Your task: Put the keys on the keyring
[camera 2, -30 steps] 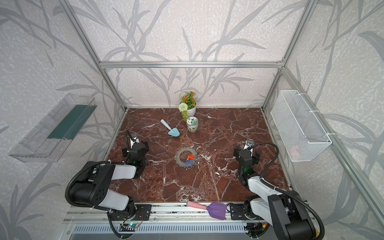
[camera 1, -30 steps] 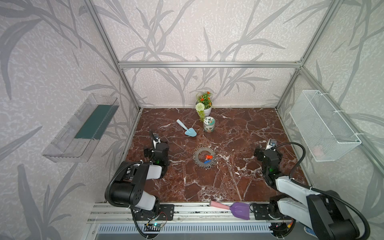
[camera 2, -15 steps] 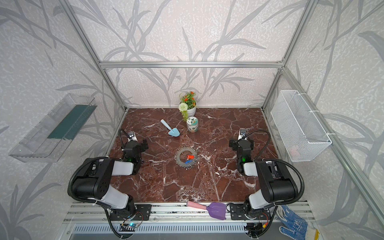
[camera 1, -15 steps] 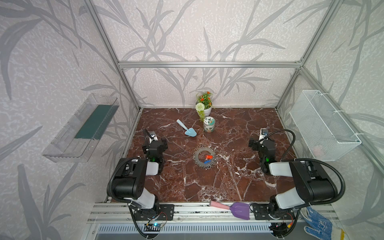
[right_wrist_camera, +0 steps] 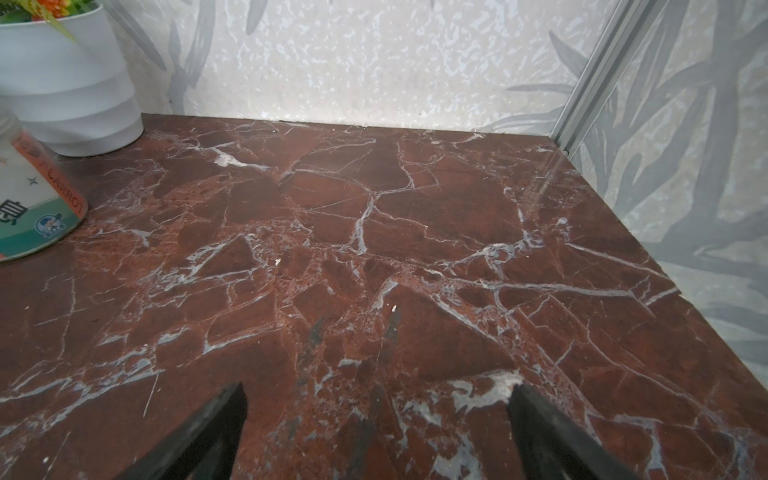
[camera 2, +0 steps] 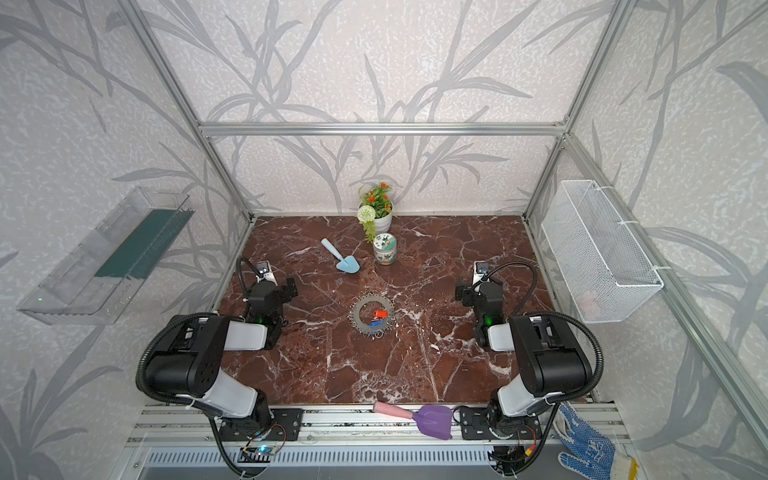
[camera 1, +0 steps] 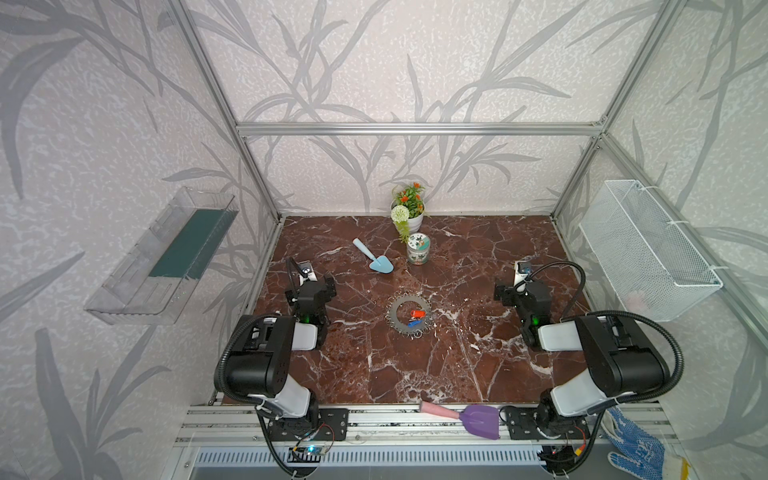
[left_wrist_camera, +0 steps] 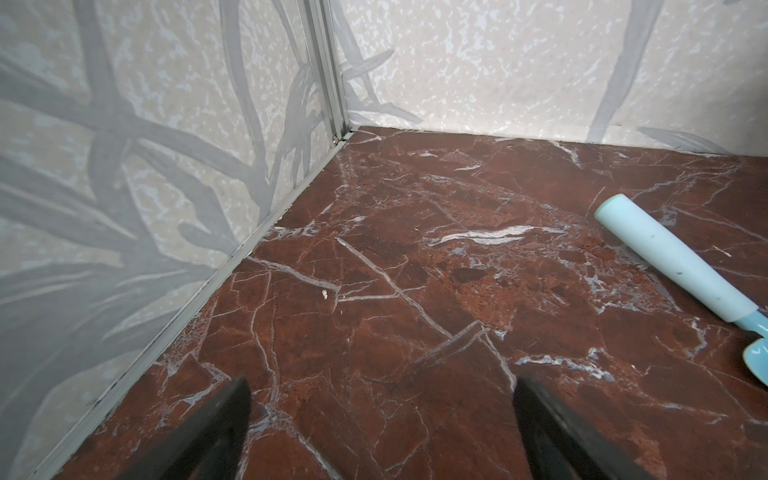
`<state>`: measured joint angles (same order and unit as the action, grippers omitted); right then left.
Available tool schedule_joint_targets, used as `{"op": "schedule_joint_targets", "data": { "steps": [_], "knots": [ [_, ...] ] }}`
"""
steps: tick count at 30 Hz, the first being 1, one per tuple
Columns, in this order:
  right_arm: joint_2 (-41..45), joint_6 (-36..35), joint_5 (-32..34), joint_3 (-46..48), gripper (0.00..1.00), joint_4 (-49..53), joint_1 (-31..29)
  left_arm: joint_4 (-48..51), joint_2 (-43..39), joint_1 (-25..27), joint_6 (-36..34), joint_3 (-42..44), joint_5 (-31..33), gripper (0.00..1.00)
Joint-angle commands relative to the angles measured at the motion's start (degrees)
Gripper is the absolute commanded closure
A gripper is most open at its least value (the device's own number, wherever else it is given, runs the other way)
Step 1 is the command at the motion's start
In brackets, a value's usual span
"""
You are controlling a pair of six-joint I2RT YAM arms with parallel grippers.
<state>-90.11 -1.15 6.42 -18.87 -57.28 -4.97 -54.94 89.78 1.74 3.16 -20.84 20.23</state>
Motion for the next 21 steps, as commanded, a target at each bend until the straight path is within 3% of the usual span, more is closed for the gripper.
{"op": "schedule_joint_targets", "data": {
  "steps": [1, 6, 21],
  "knots": [
    [-1.4, -1.3, -1.6, 1.2, 0.01, -6.8, 0.1, -1.7, 0.5, 0.1, -0.4, 0.1, -0.2, 0.01],
    [-0.4, -1.5, -2.9, -1.8, 0.01, 0.5, 0.1, -1.7, 0.5, 0.1, -0.4, 0.1, -0.2, 0.01],
    [-0.7, -2.1, -3.3, -2.0, 0.01, 0.1, -0.1, -1.7, 0.4, 0.1, -0.4, 0.1, -0.2, 0.01]
  ]
}}
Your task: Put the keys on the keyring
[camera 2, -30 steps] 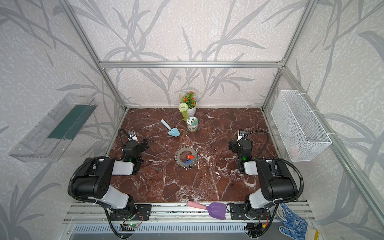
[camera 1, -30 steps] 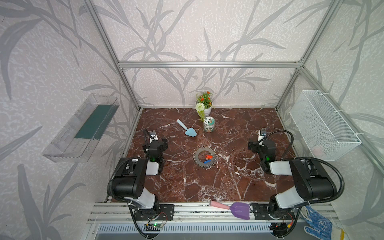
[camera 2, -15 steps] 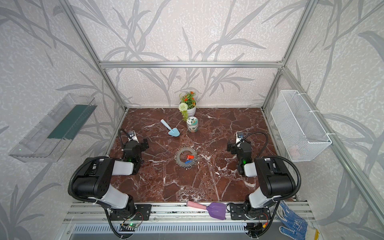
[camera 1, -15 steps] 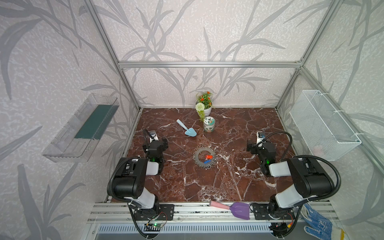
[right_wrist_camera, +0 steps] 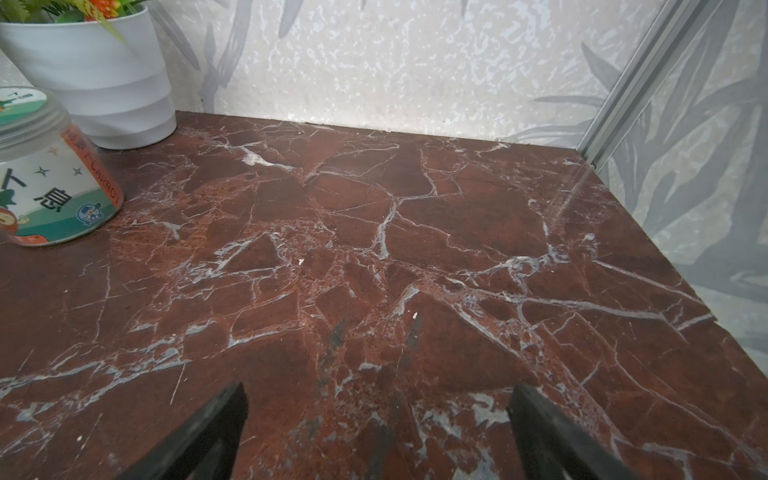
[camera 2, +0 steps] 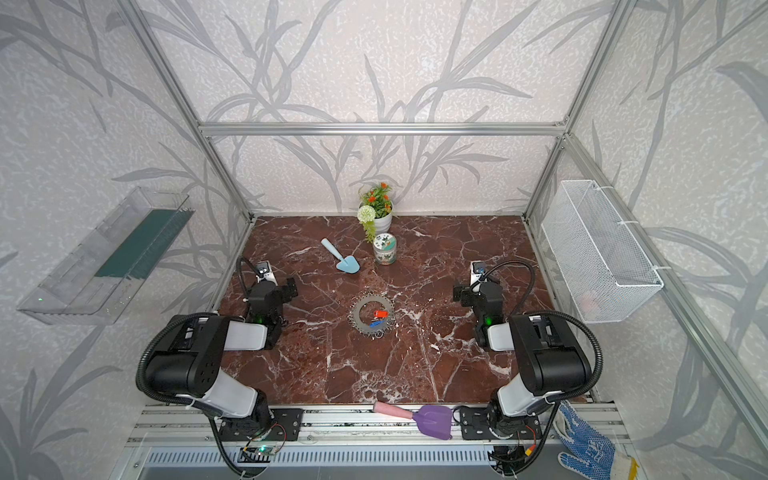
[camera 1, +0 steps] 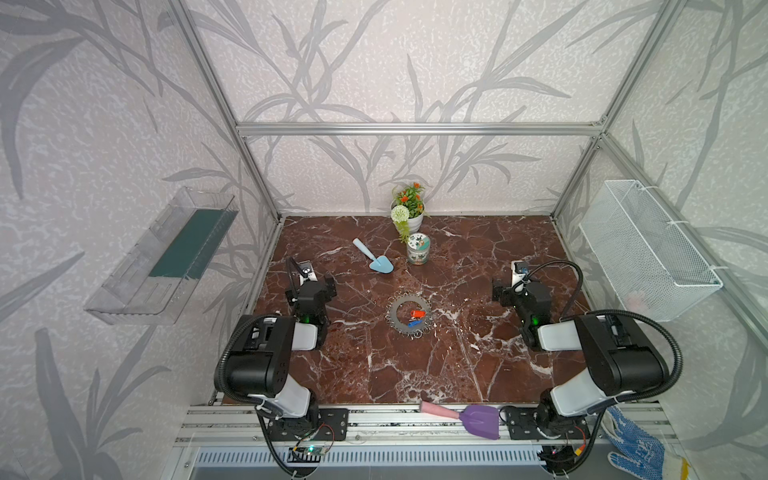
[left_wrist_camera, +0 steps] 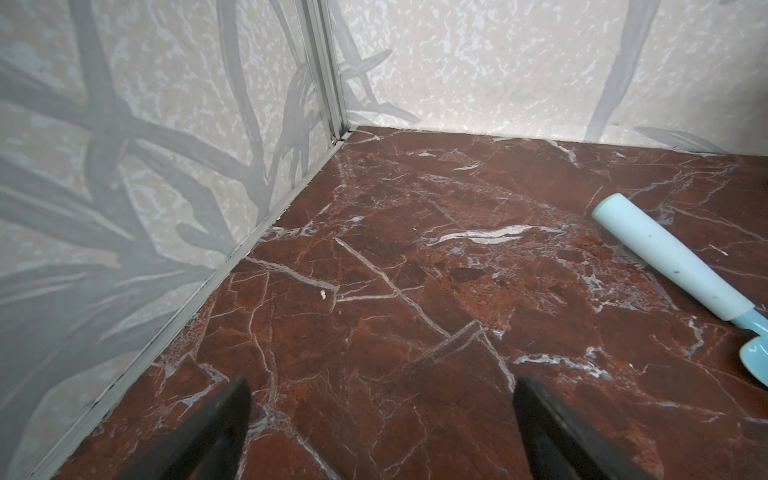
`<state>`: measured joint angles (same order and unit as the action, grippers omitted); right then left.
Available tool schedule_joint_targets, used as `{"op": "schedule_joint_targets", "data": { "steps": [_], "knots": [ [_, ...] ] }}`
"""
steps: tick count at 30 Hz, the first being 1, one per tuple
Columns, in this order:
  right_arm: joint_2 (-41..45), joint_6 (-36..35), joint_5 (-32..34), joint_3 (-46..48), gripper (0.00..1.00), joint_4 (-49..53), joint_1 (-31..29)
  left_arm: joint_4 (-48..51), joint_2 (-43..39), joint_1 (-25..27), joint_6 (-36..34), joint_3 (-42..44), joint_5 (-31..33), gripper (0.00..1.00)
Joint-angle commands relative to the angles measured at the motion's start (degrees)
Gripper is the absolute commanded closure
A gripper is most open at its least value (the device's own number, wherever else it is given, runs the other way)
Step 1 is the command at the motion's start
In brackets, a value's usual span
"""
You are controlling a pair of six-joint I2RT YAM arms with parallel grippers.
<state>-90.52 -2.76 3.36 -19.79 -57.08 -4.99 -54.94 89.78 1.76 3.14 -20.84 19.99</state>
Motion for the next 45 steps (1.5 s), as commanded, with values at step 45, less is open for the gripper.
{"op": "schedule_joint_targets", "data": {
  "steps": [45],
  "knots": [
    [-0.4, 1.6, 5.2, 1.8, 0.01, -5.5, -0.1, -1.7, 0.5, 0.1, -0.4, 0.1, 0.1, 0.01]
  ]
}}
